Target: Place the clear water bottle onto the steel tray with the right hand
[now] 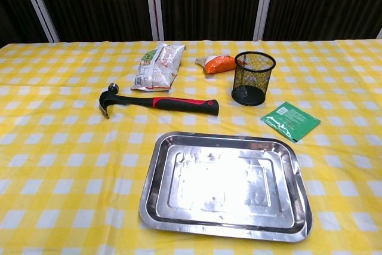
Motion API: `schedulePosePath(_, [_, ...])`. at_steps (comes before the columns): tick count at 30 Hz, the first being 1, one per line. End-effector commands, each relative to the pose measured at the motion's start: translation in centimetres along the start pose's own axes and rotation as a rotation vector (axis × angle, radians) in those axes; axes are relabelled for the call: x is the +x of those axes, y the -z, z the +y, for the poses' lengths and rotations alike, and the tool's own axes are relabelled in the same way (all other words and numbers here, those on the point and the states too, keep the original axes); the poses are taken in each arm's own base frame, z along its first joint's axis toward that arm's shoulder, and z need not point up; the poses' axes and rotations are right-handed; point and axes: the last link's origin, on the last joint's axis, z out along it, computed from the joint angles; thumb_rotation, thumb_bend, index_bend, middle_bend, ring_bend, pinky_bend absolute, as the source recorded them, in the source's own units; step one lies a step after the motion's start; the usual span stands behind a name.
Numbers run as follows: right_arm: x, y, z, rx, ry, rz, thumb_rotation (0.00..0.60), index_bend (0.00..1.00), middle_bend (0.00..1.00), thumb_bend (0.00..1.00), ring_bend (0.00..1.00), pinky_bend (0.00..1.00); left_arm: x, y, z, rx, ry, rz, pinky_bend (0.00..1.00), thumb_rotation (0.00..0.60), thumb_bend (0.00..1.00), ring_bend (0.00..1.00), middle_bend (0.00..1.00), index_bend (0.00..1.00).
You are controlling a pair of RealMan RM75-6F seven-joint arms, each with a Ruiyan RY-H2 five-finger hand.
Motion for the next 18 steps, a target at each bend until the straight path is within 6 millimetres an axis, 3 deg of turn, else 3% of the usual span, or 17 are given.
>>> schedulePosePath(1, [-2.5, -1.1, -1.4, 0.042, -0.005, -0.068, 0.600, 0.68, 0.57, 0.50, 0.26, 0.00, -0.2, 0.0, 0.1, -0.005, -0.002, -0.009, 0.00, 0.600, 0.15, 0.00, 0.00, 0.06])
schedulePosePath(8, [-8.6, -3.6, -5.7, 0.143, -0.039, -0.178, 0.600, 0.68, 0.57, 0.50, 0.26, 0.00, -0.3, -0.2, 0.1, -0.010, 0.003, -0.016, 0.00, 0.600, 0.15, 0.00, 0.00, 0.06])
schedulePosePath(13, [-14.1, -5.7, -9.8, 0.214, -0.136, -0.262, 0.600, 0.68, 0.57, 0.50, 0.26, 0.00, -0.2, -0.1, 0.1, -0.017, 0.007, -0.020, 0.00, 0.600, 0.15, 0.00, 0.00, 0.06])
schedulePosePath(18, [-18.6, -6.7, -12.1, 0.238, -0.114, -0.315, 0.600, 0.68, 0.57, 0.50, 0.26, 0.00, -0.2, -0.2, 0.0, -0.020, 0.008, -0.022, 0.00, 0.600, 0.15, 0.00, 0.00, 0.06])
